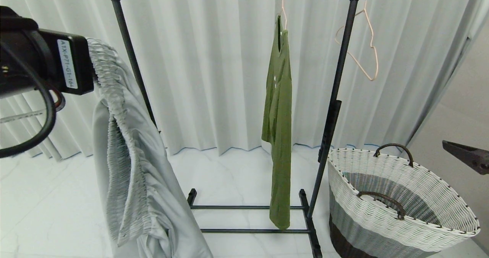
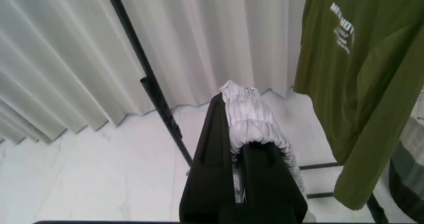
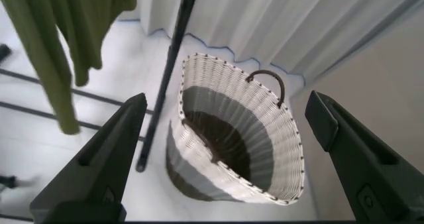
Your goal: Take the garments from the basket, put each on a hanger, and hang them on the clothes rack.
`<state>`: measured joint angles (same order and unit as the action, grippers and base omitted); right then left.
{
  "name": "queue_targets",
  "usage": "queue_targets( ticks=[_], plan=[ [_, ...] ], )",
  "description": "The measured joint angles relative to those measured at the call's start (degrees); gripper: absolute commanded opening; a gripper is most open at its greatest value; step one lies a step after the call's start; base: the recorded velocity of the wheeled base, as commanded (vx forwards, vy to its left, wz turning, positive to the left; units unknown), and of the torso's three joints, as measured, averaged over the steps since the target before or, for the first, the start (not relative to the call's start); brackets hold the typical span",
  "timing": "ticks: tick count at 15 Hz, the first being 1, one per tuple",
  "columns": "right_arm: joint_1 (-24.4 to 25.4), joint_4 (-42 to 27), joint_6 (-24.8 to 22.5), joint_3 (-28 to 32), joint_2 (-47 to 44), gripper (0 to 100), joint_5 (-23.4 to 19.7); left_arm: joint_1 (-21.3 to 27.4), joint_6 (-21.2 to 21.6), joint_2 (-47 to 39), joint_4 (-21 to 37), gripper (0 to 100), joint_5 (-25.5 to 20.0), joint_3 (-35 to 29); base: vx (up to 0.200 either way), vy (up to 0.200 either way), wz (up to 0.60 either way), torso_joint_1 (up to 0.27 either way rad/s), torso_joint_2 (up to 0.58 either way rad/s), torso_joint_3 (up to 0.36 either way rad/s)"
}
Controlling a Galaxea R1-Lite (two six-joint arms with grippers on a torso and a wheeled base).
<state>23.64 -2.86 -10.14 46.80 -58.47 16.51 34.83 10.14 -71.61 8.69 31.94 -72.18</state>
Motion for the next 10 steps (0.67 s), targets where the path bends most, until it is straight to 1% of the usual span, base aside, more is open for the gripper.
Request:
queue_targets(
  ticks=[2, 6, 9, 10],
  plan=[
    [0.0, 0.1, 1.0, -0.1, -0.1, 100, -0.1, -0.1, 0.2, 0.6, 0.0, 0, -0.5, 1.1, 0.0, 0.0, 0.0, 0.093, -0.5, -0.271],
    [0.0, 0.1, 1.1, -0.7, -0.2, 100, -0.9, -0.1, 0.2, 2.0, -0.1, 0, -0.9, 2.9, 0.0, 0.0, 0.0, 0.204, -0.47, -0.284],
    [0.0, 0.2, 1.1, -0.7, -0.2, 100, -1.2, -0.1, 0.6, 2.8, -0.2, 0, -3.5, 3.2, 0.0, 0.0, 0.0, 0.193, -0.47, -0.274],
    [-0.1, 0.2, 1.2, -0.7, -0.3, 100, -1.2, -0.1, 1.4, 3.1, -0.2, 0, -4.3, 3.3, 0.0, 0.0, 0.0, 0.212, -0.49, -0.281]
  ],
)
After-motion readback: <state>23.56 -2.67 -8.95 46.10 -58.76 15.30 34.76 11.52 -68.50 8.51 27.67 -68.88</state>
